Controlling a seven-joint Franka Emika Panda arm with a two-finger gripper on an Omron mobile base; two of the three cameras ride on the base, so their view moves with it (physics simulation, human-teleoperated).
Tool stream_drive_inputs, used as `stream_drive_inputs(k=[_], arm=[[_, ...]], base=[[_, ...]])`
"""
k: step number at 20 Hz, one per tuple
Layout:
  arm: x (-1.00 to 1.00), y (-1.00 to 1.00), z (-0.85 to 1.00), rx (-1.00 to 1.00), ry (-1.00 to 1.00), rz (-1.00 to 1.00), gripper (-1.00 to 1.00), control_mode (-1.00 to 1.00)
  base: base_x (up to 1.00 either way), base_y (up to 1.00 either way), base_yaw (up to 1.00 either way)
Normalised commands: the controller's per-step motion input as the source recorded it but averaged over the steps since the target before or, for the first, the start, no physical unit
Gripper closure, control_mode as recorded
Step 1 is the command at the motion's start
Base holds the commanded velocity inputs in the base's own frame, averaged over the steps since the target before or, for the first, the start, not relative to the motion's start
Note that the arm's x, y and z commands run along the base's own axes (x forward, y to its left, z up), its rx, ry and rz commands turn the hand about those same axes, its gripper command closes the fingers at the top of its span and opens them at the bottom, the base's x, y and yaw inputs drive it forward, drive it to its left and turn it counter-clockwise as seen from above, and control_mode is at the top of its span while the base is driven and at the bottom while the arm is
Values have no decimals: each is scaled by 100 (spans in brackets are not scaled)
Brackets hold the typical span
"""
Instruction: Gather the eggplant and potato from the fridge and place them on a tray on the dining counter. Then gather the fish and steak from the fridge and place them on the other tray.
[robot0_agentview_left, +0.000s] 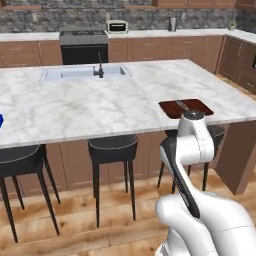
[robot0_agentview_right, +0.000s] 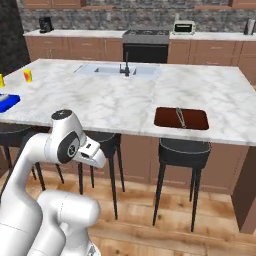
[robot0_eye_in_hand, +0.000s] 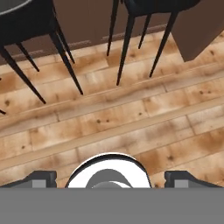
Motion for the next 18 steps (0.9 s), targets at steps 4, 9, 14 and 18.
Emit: stream_drive_inputs(k=[4, 9, 14, 18], arm=[[0, 0, 0, 0, 0, 0, -100, 100], [0, 0, 0, 0, 0, 0, -100, 100], [0, 0, 0, 0, 0, 0, -100, 100], [0, 0, 0, 0, 0, 0, -100, 100]], base=[[-2, -100, -1], [-1, -100, -7], [1, -100, -22], [0, -100, -17]])
